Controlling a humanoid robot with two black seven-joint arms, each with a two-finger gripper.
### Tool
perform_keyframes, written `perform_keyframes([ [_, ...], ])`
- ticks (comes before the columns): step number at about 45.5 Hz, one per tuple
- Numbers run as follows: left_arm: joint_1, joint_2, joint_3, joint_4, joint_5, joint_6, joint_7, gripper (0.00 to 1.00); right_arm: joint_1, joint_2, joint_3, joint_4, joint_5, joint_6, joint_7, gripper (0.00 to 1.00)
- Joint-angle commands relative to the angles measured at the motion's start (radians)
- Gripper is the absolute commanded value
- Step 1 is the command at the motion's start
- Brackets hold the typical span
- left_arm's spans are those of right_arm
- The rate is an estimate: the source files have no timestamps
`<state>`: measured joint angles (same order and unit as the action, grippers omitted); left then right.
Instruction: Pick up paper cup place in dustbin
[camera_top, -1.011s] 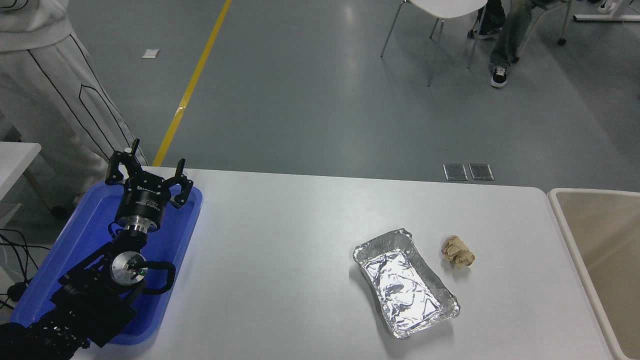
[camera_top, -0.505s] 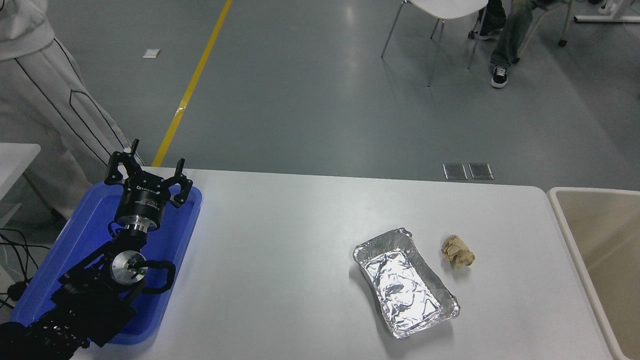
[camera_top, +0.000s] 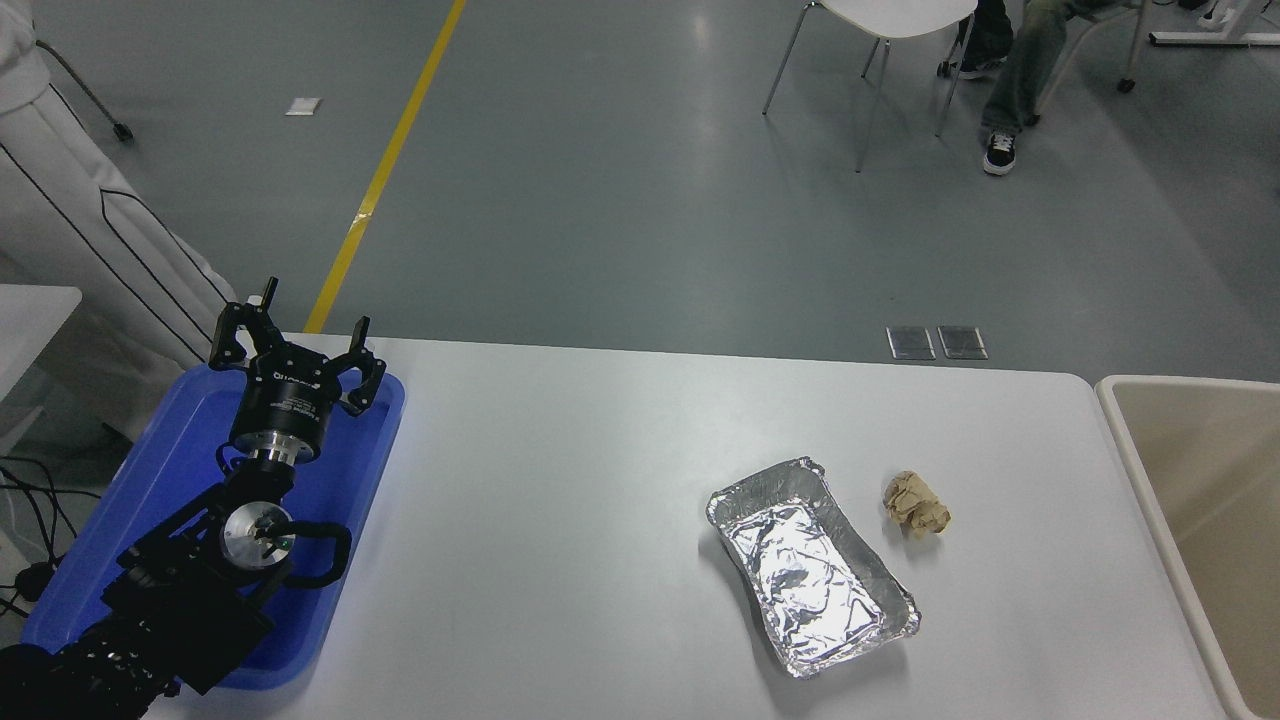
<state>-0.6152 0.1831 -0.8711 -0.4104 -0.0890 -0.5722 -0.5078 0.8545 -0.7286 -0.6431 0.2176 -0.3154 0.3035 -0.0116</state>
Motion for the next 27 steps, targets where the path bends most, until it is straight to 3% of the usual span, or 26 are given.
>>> perform_keyframes([
  [1, 0.0, 0.001, 0.001, -0.001, 0.0, 0.0, 0.0, 1.0, -0.092, 0.066, 0.043, -0.069, 0.007, -0.099, -0.068, 0.0],
  [6, 0.0, -0.001, 0.0, -0.001, 0.0, 0.0, 0.0, 1.0, -0.106, 0.077, 0.043, -0.069, 0.007, -0.152, -0.09, 0.0],
  [16, 0.0, -0.001, 0.0, -0.001, 0.0, 0.0, 0.0, 1.0, -0.129, 0.095, 0.063, -0.069, 0.013, -0.201, -0.088, 0.03],
  [22, 0.0, -0.001, 0.0, -0.001, 0.0, 0.0, 0.0, 1.0, -0.169, 0.112, 0.076, -0.069, 0.029, -0.331, -0.087, 0.58],
  [24, 0.0, -0.001, 0.0, -0.001, 0.0, 0.0, 0.0, 1.0, -0.181, 0.127, 0.074, -0.069, 0.03, -0.397, -0.087, 0.73],
  [27, 0.0, 0.001, 0.0, -0.001, 0.0, 0.0, 0.0, 1.0, -0.198, 0.153, 0.074, -0.069, 0.029, -0.487, -0.085, 0.84],
])
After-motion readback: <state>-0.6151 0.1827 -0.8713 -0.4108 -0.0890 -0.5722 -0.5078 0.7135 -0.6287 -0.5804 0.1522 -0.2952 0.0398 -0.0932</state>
